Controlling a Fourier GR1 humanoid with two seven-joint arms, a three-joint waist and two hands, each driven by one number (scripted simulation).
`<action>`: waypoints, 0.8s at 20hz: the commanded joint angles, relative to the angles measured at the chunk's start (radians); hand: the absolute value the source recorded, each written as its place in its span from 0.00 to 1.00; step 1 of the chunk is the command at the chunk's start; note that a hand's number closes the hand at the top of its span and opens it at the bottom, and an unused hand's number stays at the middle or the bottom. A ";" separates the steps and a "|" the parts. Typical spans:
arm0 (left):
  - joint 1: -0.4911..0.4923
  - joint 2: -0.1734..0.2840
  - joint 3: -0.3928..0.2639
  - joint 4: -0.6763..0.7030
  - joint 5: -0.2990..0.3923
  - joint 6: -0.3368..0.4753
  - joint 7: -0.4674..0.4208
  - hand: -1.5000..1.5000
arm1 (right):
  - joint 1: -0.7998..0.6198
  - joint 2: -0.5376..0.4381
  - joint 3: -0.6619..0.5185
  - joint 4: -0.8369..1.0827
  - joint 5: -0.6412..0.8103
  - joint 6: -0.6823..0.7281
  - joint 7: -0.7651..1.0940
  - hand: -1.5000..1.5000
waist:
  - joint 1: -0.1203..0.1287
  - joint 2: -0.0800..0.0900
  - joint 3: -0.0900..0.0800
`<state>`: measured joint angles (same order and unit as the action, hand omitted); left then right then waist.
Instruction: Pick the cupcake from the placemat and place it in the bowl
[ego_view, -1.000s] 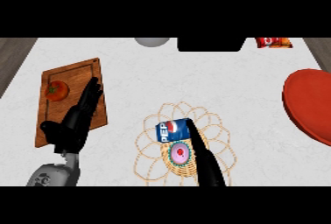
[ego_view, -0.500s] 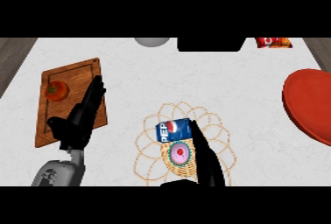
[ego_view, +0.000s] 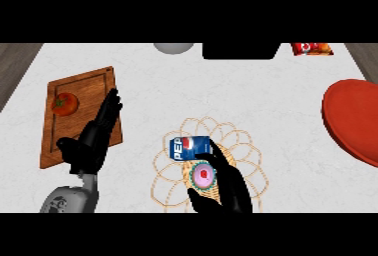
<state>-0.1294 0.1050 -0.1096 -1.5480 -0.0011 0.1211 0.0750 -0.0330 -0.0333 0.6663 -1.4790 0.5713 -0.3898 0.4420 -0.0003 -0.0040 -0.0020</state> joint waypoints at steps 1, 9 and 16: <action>0.054 0.015 0.017 -0.020 0.012 -0.022 -0.026 0.50 | -0.074 0.011 0.035 0.041 0.053 0.077 0.015 1.00 | 0.007 0.003 0.002; 0.015 -0.034 -0.013 -0.069 -0.044 -0.001 0.056 0.50 | -0.037 0.033 0.054 0.083 -0.007 0.006 -0.096 1.00 | 0.002 0.003 0.002; -0.010 -0.010 0.049 0.002 -0.019 -0.008 0.005 0.50 | 0.116 -0.358 -0.229 -0.245 -0.305 0.178 -0.339 1.00 | -0.021 0.003 0.003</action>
<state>-0.1312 0.0850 -0.0845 -1.5519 -0.0275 0.1121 0.0836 0.0325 -0.2110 0.5855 -1.6119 0.4255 -0.2951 0.2274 -0.0095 -0.0027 0.0001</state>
